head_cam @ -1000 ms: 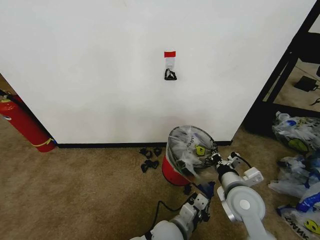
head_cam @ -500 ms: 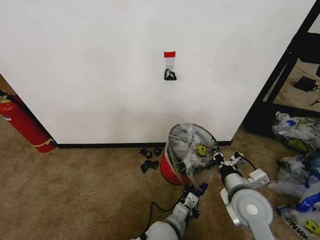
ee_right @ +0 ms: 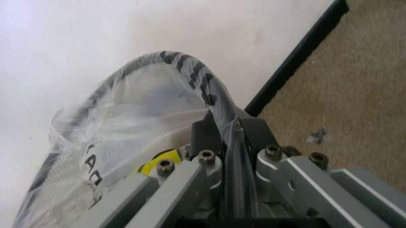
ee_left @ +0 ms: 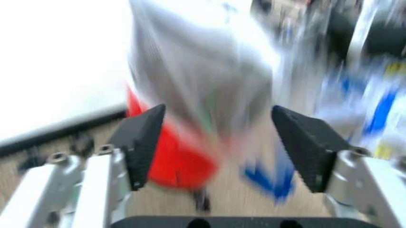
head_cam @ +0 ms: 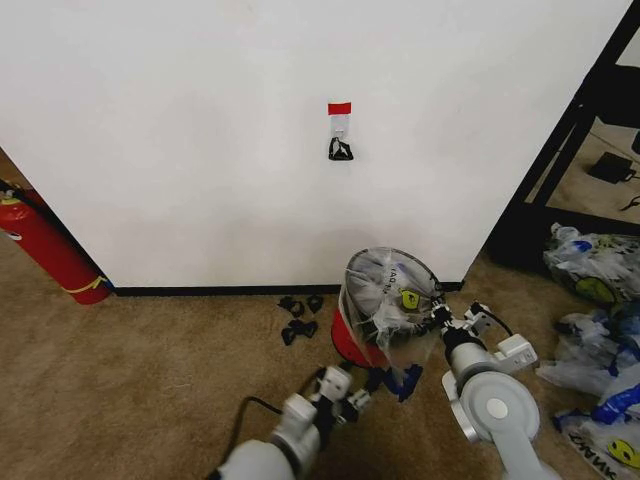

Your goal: Pick up the garbage bag from the wall and place it over the trash bin.

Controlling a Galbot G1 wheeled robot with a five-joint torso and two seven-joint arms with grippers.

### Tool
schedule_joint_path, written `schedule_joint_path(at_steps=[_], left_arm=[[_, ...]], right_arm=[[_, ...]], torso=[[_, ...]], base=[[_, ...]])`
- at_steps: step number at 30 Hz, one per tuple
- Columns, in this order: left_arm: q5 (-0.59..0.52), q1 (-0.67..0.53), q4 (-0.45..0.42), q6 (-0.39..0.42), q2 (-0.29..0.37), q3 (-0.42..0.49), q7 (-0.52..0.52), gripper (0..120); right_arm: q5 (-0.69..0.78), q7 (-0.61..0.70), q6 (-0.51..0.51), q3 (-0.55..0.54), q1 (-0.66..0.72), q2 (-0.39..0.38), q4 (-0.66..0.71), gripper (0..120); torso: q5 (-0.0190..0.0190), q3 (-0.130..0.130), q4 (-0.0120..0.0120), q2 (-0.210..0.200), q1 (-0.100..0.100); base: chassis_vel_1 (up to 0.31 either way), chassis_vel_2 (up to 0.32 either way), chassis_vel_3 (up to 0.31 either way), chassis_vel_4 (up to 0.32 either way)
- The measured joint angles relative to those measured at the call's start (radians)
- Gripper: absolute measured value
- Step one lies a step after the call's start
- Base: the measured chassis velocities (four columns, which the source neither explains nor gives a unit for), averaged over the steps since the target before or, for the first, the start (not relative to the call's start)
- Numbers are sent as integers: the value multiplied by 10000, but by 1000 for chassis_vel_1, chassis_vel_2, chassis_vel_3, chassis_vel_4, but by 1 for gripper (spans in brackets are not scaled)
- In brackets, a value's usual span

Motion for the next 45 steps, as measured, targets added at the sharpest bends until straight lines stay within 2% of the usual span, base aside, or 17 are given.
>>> schedule_joint_path(at_steps=[1,2,3,6,8,9,10,12,16,17,20,24,26,29,33,36,45], left_arm=[[-660,-363,-385,277,183,-190,-195,79],[-1196,-773,-617,569,342,-294,-376,79],[-1196,-773,-617,569,342,-294,-376,79],[-2624,-2456,-896,1564,872,-120,-933,65],[-3232,-3869,-703,2261,1138,577,-1100,56],[-3237,-4516,-456,2392,1205,1030,-1003,53],[-3004,-5615,48,2550,1218,1846,-811,48],[-2899,-6096,255,2611,1192,2178,-759,46],[-3075,-10113,1734,3781,354,4862,-778,27],[-3075,-10113,1734,3781,354,4862,-778,27],[-3287,-11367,2433,4326,-277,6225,-1111,15],[-3745,-12350,2697,4415,-683,7269,-1321,0],[-3755,-12473,2737,4415,-711,7415,-1328,0],[-3876,-13192,2945,4413,-868,8353,-1342,0],[-4019,-13575,3242,4392,-1276,9338,-1517,0],[-4021,-13513,3476,4384,-1547,9470,-1634,0],[-4432,-13355,5279,4353,-3187,9771,-2004,0]], right_arm=[[-190,-66,8,-61,-40,-31,13,1],[-368,-133,18,-116,-69,-51,28,1],[-368,-133,18,-116,-69,-51,28,1],[-815,-290,76,-269,-135,-120,139,1],[-929,-319,89,-302,-133,-126,174,1],[-987,-337,94,-304,-133,-120,174,1],[-1064,-352,100,-304,-136,-96,173,1],[-1096,-360,105,-304,-144,-85,173,1],[-1533,-526,161,-367,-290,-31,171,1],[-1533,-526,161,-367,-290,-31,171,1],[-1687,-567,183,-370,-348,-23,170,1],[-1775,-575,204,-364,-364,-82,154,1],[-1798,-576,207,-365,-364,-95,146,1],[-1967,-609,238,-394,-363,-153,108,1],[-2486,-780,497,-452,-343,-215,-3,1],[-2730,-930,603,-466,-343,-245,3,1],[-3454,-1355,791,-618,-385,-451,170,1]], torso=[[-1,0,-2,0,0],[0,0,-8,0,1],[0,0,-8,0,1],[-1,1,-10,0,1],[0,0,-4,0,0],[0,1,-2,0,1],[-2,1,-5,0,1],[-2,2,-8,-1,1],[6,2,-12,0,2],[6,2,-12,0,2],[2,3,-11,-1,3],[3,1,-5,0,1],[4,1,-5,-1,1],[4,1,-4,-1,2],[5,1,-5,-1,1],[3,1,-6,-1,1],[4,1,-9,-1,1]], base=[[0,0,0,0],[0,0,0,0],[0,0,0,0],[0,0,0,0],[0,0,0,0],[0,0,0,0],[0,0,0,0],[0,0,0,0],[0,0,0,0],[0,0,0,0],[0,0,0,0],[0,0,0,0],[0,0,0,0],[0,0,0,0],[0,0,0,0],[0,0,0,0],[0,0,0,0]])
